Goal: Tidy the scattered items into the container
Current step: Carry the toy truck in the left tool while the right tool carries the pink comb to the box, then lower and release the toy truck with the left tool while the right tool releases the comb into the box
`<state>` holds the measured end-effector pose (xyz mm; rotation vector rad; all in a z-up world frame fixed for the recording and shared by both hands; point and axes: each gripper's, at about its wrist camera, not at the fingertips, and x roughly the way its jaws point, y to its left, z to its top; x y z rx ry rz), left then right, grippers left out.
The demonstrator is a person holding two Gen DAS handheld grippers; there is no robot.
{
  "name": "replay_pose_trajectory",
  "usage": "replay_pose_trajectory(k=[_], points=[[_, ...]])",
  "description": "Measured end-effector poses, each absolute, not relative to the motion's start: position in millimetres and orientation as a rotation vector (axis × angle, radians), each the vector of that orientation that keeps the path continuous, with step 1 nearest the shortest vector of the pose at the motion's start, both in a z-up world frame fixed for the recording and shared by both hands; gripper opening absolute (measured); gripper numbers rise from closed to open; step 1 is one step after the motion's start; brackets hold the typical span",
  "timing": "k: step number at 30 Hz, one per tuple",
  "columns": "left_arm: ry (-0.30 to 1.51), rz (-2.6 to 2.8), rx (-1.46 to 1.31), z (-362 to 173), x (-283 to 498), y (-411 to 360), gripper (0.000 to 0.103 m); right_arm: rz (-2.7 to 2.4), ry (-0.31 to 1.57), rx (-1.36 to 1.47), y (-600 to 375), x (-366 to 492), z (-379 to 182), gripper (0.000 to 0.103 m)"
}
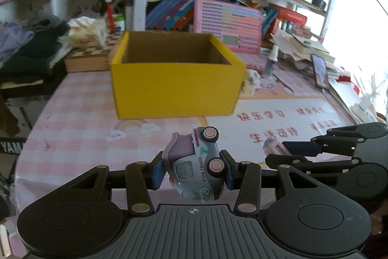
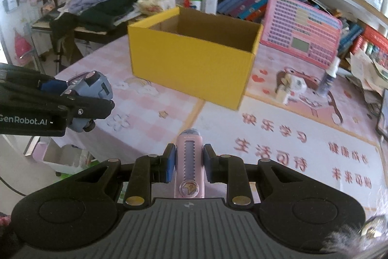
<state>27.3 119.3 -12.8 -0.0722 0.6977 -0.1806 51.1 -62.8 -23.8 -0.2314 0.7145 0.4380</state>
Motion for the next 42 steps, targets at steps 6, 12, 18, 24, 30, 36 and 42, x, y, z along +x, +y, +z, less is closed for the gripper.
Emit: replay_pose_trajectory(k=[6, 12, 18, 24, 30, 36, 42], points=[[0.663, -0.154, -0.087, -5, 33, 129, 0.045, 0.46, 0.675, -0.236, -54, 64, -13, 0.023], [0.623, -0.17, -0.093, 8, 52, 128, 0.045, 0.463, 0.647, -0.223, -55, 87, 1, 0.023], [0.575, -0.195, -0.08, 23, 81, 121, 0.045, 0.467, 0.593, -0.197, -61, 117, 22, 0.023], [0.521, -0.189, -0.052, 41, 124, 114, 0.045, 0.469, 0.546, -0.187, -69, 161, 39, 0.023], [0.489, -0.141, -0.024, 50, 172, 113, 0.045, 0.486, 0.506, -0.193, -70, 212, 51, 0.023], [0.554, -0.099, -0.003, 36, 222, 110, 0.045, 0.525, 0.523, -0.217, -59, 274, 49, 0.023], [0.635, -0.051, 0.028, 18, 265, 110, 0.045, 0.57, 0.589, -0.264, -42, 321, 32, 0.023]])
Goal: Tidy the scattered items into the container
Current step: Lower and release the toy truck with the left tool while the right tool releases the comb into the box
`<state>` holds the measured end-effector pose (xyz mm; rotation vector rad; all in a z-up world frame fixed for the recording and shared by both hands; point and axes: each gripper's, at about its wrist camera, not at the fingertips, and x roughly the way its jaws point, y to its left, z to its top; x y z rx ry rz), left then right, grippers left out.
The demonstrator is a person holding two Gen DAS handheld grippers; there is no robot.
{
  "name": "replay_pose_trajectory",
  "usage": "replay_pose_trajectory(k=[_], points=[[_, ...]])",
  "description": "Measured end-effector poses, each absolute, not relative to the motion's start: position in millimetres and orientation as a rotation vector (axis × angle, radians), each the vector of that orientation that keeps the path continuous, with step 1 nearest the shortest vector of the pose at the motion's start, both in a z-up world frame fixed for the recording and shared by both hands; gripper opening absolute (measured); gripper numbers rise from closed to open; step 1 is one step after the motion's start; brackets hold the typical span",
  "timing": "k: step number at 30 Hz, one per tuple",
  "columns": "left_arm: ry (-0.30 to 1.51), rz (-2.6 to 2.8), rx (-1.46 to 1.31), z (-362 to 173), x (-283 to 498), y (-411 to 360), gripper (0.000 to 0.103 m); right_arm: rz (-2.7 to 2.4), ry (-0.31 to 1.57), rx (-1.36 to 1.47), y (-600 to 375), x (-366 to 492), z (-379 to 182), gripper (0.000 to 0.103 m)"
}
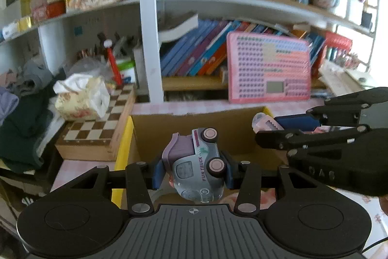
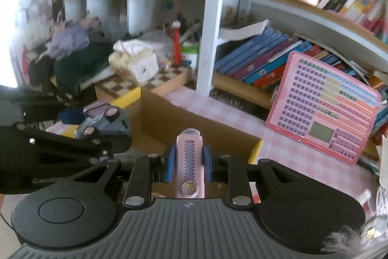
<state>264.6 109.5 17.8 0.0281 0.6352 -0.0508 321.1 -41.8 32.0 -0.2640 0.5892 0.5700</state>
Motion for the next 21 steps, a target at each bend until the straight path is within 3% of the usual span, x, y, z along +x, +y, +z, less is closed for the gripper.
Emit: replay_pose_trajectory(k=[21], points=[[0.93, -0.06, 0.245, -28, 379, 95, 0.045, 0.736, 0.737, -0.704, 12, 393, -31, 0.024]])
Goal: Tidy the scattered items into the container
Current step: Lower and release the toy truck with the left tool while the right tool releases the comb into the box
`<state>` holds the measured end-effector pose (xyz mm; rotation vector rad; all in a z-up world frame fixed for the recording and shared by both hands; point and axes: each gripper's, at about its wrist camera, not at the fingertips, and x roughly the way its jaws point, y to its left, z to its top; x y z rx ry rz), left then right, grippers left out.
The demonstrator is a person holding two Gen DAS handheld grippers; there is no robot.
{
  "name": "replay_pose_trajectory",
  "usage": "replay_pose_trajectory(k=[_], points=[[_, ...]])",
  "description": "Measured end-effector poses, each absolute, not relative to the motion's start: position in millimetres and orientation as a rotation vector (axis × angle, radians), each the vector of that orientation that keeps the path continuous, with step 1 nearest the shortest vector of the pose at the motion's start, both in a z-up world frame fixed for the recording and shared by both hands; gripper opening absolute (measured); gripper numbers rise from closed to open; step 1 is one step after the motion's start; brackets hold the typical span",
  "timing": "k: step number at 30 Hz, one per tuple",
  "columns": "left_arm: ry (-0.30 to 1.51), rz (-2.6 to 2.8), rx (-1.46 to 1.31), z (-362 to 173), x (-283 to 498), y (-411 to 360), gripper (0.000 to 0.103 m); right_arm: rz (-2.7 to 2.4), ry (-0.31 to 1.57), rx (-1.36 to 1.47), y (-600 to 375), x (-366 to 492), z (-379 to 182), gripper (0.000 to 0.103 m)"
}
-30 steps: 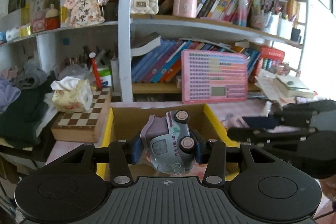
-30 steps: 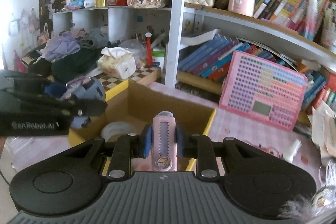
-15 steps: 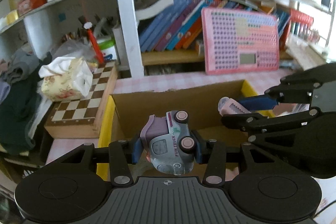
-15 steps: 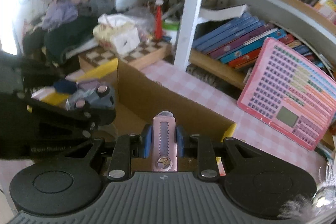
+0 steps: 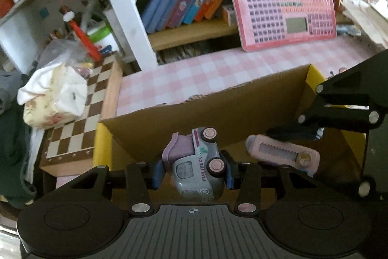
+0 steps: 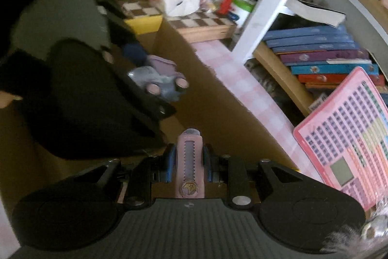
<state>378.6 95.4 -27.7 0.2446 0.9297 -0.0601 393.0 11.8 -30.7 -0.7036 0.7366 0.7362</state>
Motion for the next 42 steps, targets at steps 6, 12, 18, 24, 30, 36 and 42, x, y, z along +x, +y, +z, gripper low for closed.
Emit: replay_pose_trajectory(k=[6, 12, 18, 24, 30, 36, 42], points=[[0.967, -0.077, 0.259, -39, 385, 91, 0.045, 0.758, 0.788, -0.71, 10, 396, -46, 0.024], [0.983, -0.081, 0.234, -45, 386, 93, 0.045, 0.774, 0.801, -0.687, 11, 397, -45, 0.024], [0.984, -0.083, 0.213, -46, 385, 96, 0.045, 0.766, 0.802, -0.68, 12, 398, -45, 0.024], [0.973, -0.08, 0.21, -44, 384, 96, 0.046, 0.752, 0.803, -0.672, 13, 399, -46, 0.024], [0.923, -0.082, 0.204, -34, 377, 98, 0.052, 0.725, 0.786, -0.617, 10, 396, -38, 0.029], [0.863, -0.075, 0.178, -17, 362, 103, 0.053, 0.69, 0.75, -0.562, 3, 383, -19, 0.035], [0.775, -0.087, 0.163, 10, 334, 111, 0.054, 0.684, 0.68, -0.491, -5, 359, 10, 0.038]])
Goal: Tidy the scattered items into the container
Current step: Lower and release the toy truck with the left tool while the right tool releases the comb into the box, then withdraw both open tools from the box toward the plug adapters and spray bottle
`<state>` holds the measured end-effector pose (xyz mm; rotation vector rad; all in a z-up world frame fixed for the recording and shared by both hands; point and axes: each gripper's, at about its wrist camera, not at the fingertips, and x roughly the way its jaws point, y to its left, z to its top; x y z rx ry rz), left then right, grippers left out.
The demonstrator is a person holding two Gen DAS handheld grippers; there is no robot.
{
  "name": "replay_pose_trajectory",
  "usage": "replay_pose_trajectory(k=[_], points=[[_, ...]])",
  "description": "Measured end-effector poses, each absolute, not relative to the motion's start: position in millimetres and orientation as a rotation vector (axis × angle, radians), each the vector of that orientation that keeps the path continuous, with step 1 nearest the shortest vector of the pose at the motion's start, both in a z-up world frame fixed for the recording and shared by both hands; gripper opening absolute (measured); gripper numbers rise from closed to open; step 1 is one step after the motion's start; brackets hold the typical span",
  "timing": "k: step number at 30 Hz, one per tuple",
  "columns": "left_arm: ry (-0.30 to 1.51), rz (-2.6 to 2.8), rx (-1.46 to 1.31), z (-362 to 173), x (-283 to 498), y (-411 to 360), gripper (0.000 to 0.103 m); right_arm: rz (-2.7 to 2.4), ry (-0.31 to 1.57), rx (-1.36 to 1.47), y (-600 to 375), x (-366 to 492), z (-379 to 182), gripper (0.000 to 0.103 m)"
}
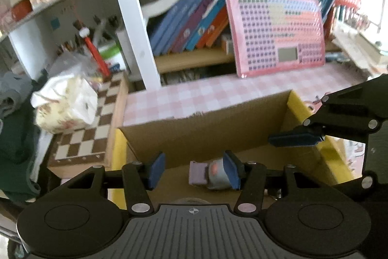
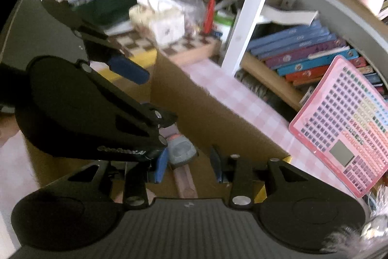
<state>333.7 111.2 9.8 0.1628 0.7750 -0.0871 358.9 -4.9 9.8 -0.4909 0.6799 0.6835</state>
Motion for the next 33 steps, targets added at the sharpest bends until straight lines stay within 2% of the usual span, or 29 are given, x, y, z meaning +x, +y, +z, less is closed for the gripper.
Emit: replay_pose_trajectory(k=[6, 10, 15, 25, 33], points=[[0.697, -0.077, 0.131, 37, 294, 120, 0.054, 0.669, 0.598, -0.433, -18, 325, 42, 0.038], [0.638, -0.024, 0.148, 49, 258, 122, 0.066, 0.663, 0.542, -0.398, -30, 296, 61, 0.039], [0.582, -0.023, 0.127, 60, 208, 121, 0.066, 0.623, 0.52, -0.309, -55, 257, 74, 0.039], [0.554, -0.022, 0.019, 65, 128, 132, 0.073, 0.49, 0.492, -0.186, -93, 182, 74, 0.04], [0.529, 0.002, 0.043, 59, 72, 122, 0.079, 0.402, 0.477, -0.135, -108, 120, 59, 0.048]])
